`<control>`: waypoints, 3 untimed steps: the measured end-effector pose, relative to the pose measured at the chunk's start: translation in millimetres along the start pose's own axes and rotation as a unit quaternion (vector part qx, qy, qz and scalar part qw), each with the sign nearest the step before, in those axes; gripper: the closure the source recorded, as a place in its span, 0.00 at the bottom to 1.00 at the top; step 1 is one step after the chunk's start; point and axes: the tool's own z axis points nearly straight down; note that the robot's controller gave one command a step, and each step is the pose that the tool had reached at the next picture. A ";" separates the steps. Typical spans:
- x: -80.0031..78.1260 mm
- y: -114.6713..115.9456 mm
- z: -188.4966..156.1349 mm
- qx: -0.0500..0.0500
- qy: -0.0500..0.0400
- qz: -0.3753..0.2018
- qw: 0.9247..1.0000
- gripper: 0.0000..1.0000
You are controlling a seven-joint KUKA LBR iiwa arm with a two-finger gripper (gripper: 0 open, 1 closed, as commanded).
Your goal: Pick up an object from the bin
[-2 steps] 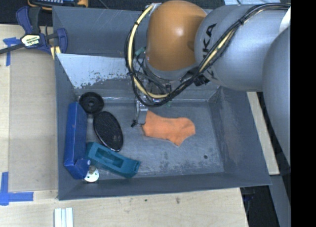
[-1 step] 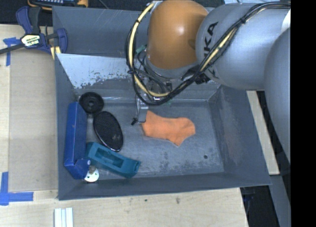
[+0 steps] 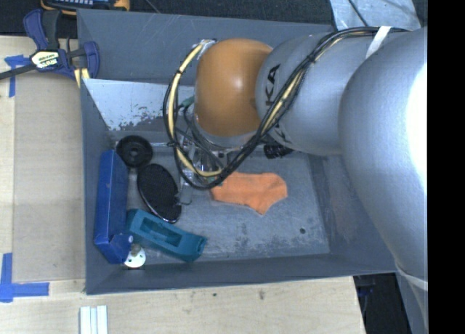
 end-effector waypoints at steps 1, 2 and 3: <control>32.2 37.0 14.2 0.001 0.003 -0.049 0.999 0.00; 40.1 35.8 10.7 0.001 0.002 0.055 0.998 0.00; 34.4 39.2 27.7 0.002 0.002 0.116 0.993 0.00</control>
Offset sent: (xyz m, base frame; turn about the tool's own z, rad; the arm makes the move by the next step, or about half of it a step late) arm -0.0427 0.0174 -0.0076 0.4855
